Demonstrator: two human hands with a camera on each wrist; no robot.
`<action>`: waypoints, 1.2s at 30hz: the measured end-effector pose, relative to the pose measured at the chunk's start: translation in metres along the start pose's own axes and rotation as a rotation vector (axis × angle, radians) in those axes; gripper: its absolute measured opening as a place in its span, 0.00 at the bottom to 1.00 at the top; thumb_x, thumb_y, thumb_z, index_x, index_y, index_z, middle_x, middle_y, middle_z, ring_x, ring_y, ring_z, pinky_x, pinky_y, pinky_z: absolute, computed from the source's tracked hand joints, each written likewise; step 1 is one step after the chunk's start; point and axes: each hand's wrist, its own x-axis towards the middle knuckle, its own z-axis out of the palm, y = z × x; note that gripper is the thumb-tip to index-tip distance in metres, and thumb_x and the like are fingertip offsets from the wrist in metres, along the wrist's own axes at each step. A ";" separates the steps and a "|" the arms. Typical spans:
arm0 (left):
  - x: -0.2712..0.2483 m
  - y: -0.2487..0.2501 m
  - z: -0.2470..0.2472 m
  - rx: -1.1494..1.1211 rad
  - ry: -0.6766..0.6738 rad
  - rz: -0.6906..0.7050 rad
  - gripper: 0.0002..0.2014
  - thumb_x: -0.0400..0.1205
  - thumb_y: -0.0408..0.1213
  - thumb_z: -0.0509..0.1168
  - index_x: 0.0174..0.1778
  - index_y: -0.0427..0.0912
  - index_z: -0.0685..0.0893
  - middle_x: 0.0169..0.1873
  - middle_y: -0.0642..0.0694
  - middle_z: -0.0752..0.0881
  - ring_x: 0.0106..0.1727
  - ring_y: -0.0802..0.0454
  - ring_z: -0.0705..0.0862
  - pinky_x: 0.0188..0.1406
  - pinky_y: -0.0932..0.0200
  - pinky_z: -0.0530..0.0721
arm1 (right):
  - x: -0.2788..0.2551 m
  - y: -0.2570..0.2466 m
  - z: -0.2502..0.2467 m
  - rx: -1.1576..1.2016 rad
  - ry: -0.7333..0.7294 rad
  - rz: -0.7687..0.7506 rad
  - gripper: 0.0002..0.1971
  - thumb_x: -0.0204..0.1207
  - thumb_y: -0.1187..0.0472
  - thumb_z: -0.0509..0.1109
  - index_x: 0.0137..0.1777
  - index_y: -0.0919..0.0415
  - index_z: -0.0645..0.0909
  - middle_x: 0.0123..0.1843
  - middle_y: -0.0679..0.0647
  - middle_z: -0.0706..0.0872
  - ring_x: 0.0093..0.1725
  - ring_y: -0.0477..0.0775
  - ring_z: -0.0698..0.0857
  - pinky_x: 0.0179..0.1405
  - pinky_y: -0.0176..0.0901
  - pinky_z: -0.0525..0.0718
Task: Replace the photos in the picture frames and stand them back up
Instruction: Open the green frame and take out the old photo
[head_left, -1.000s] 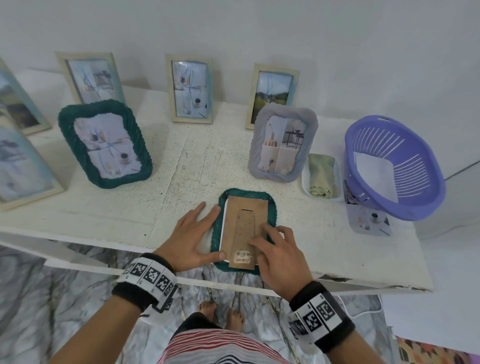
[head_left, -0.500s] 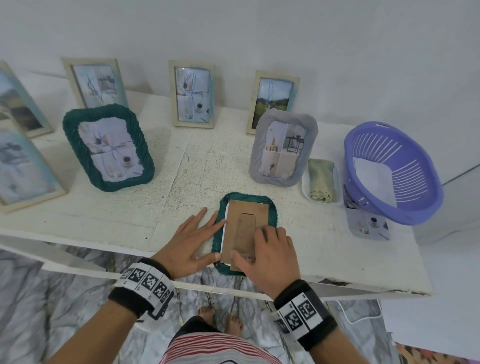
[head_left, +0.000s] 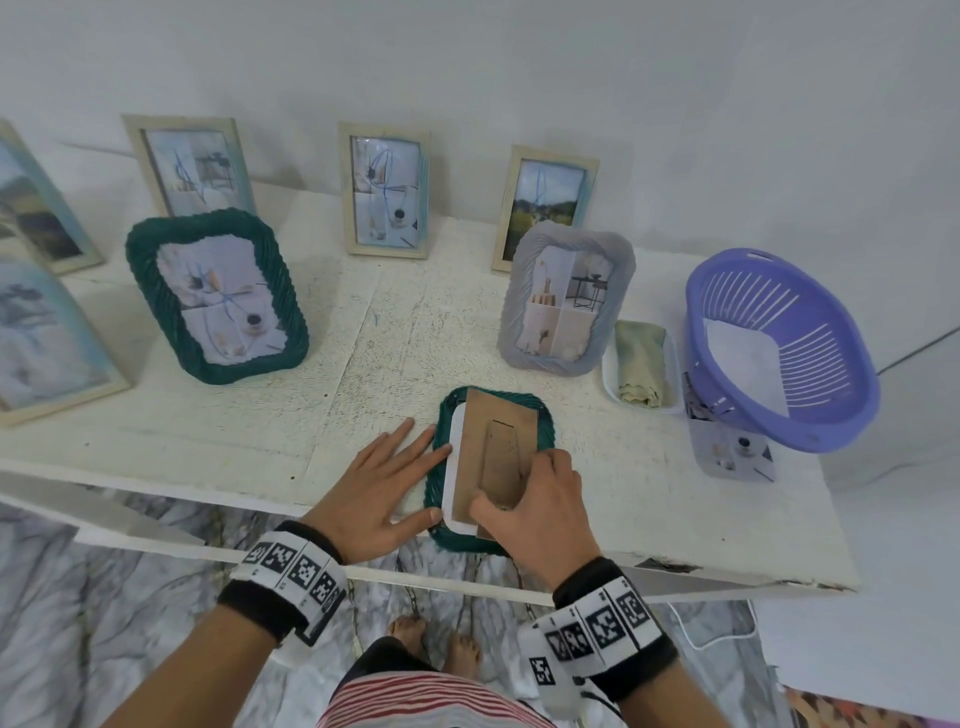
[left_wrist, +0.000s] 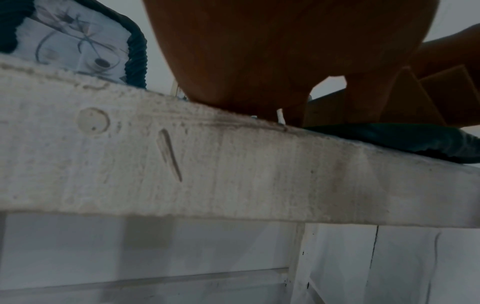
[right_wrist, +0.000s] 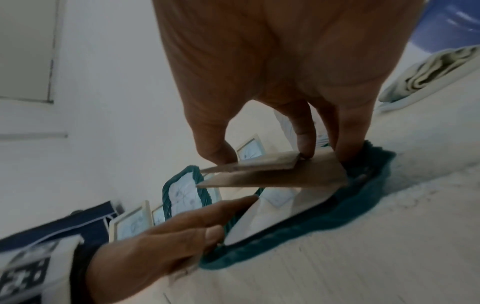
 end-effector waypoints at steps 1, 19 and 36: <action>0.000 0.000 0.001 0.002 0.009 0.002 0.37 0.83 0.67 0.47 0.86 0.56 0.49 0.86 0.54 0.45 0.85 0.55 0.35 0.84 0.50 0.38 | 0.000 0.001 -0.003 0.053 -0.005 0.014 0.30 0.63 0.36 0.69 0.54 0.59 0.70 0.54 0.51 0.67 0.56 0.57 0.71 0.55 0.47 0.77; 0.000 -0.003 0.007 0.011 0.067 0.004 0.36 0.83 0.67 0.49 0.86 0.57 0.51 0.86 0.56 0.47 0.86 0.56 0.37 0.82 0.59 0.33 | -0.016 0.081 -0.057 0.009 0.104 0.187 0.27 0.67 0.45 0.75 0.59 0.59 0.71 0.58 0.54 0.74 0.58 0.55 0.73 0.52 0.46 0.75; -0.001 -0.001 0.005 0.006 0.041 -0.019 0.37 0.81 0.69 0.46 0.85 0.58 0.50 0.86 0.56 0.46 0.85 0.58 0.35 0.82 0.59 0.33 | -0.009 0.032 -0.008 -0.227 -0.016 -0.426 0.23 0.70 0.41 0.63 0.56 0.56 0.83 0.61 0.54 0.79 0.59 0.58 0.76 0.51 0.49 0.82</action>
